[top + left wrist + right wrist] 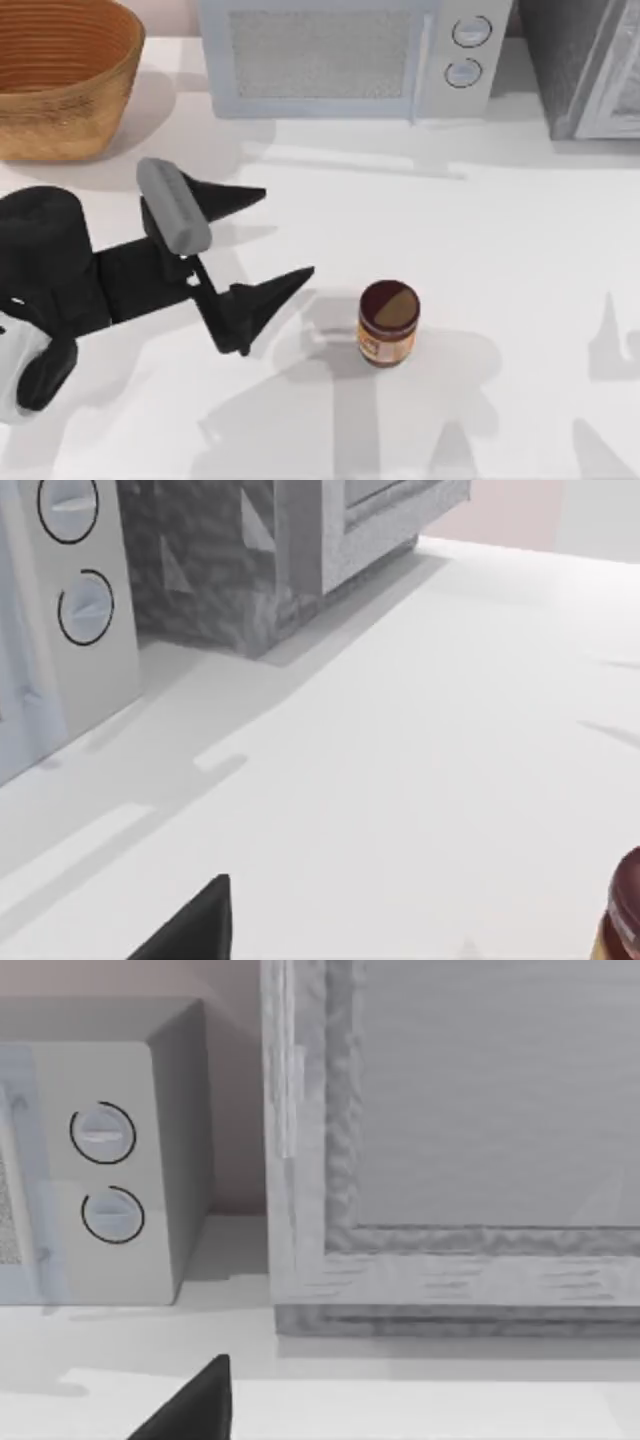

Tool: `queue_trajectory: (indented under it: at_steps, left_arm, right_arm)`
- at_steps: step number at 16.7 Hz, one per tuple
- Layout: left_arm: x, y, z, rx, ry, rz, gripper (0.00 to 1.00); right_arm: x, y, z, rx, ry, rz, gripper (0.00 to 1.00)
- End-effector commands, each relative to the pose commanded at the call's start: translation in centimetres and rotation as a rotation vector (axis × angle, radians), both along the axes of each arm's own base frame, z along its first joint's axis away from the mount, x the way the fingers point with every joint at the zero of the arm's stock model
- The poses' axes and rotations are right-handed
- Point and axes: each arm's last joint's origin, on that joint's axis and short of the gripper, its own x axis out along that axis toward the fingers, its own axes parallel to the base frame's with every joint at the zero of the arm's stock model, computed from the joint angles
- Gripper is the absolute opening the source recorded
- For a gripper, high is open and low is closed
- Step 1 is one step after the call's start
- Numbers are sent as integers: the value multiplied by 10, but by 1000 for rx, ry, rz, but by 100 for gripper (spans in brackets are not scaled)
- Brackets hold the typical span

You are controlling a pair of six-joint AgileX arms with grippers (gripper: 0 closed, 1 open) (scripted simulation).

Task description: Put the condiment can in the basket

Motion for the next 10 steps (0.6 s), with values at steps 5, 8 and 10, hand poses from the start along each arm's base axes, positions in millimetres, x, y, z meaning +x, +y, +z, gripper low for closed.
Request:
queue_trajectory:
  at_steps: [5, 8, 10]
  left_arm:
    - [9, -18, -36, -6, -8, -145, 100]
    - [10, -27, -62, -11, -7, -236, 100]
    - [8, -32, -78, -13, -4, -286, 100]
  right_arm:
    - [0, 0, 0, 0, 0, 0, 100]
    - [0, 0, 0, 0, 0, 0, 100]
    - [0, 0, 0, 0, 0, 0, 100]
